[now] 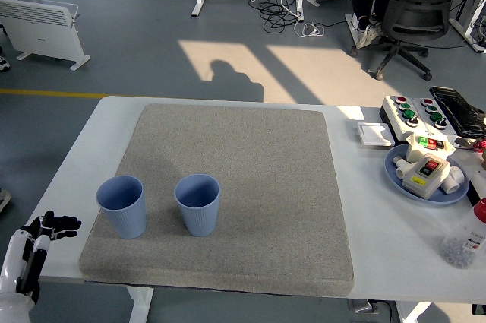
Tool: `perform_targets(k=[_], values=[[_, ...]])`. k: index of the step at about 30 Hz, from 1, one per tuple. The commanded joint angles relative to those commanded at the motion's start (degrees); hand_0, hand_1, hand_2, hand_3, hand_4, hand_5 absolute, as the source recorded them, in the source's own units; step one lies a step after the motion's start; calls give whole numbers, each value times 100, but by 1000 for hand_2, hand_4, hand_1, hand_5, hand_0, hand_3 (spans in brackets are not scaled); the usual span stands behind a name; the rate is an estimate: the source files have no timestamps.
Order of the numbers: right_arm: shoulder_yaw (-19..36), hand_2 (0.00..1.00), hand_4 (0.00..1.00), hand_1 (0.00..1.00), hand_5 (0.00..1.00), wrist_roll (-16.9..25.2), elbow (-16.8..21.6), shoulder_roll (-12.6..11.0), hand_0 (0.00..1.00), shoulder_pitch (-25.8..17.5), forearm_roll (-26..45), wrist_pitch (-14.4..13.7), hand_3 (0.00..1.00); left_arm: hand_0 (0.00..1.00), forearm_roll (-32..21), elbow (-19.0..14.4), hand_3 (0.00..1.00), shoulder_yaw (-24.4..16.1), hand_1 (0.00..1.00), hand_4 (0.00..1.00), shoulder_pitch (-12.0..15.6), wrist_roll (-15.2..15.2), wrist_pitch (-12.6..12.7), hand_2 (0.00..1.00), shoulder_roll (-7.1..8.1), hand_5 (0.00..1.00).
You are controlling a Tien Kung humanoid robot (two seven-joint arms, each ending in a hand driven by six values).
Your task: Push cup pick cup insert cup
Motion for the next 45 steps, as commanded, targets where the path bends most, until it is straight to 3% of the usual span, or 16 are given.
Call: perform_targets(k=[6, 8, 15, 31, 45], values=[[11, 672, 160, 646, 442, -11, 3, 1, 711, -13, -1, 0, 612, 516, 435, 174, 472, 264, 557, 603, -133, 193, -110, 527, 76, 998], [32, 672, 160, 646, 442, -23, 6, 2, 711, -25, -34, 2, 612, 570, 495, 262, 484, 410, 598, 603, -256, 328, -254, 557, 133, 998], [114, 668, 150, 645, 438, -66, 17, 5, 712, -69, -187, 9, 609, 591, 519, 458, 490, 582, 621, 603, -490, 552, -514, 572, 214, 998], [138, 666, 136, 641, 429, -92, 32, 13, 711, -116, -301, 10, 603, 606, 360, 1058, 498, 688, 630, 598, -1023, 575, -623, 575, 275, 998], [92, 665, 131, 639, 427, -83, 35, 24, 711, -71, -229, 13, 600, 610, 252, 1238, 498, 974, 631, 625, -1401, 558, -655, 573, 318, 998]])
